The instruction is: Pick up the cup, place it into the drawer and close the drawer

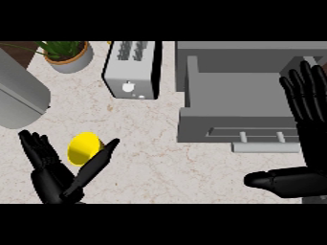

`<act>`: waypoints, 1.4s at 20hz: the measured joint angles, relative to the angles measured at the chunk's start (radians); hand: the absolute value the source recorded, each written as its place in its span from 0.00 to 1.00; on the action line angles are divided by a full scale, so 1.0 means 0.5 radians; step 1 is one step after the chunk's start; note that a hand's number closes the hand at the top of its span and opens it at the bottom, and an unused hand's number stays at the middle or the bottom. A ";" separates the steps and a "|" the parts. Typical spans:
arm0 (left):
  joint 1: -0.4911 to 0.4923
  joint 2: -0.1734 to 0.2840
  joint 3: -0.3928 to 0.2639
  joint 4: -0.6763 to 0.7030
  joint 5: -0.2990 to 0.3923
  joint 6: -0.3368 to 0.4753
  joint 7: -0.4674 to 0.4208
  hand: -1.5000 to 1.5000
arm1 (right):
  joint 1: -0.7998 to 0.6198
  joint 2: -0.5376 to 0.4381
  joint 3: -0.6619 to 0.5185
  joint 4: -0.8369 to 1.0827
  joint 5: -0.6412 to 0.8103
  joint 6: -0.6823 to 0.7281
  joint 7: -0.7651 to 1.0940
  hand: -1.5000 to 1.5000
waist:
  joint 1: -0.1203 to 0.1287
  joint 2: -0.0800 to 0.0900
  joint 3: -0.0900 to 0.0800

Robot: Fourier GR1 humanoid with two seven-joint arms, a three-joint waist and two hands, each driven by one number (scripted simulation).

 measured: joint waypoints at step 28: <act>-0.062 0.004 0.297 1.064 1.216 -0.527 -1.316 0.00 | 0.026 0.000 -0.005 -0.111 -0.045 0.041 0.089 0.00 | -0.003 0.001 0.001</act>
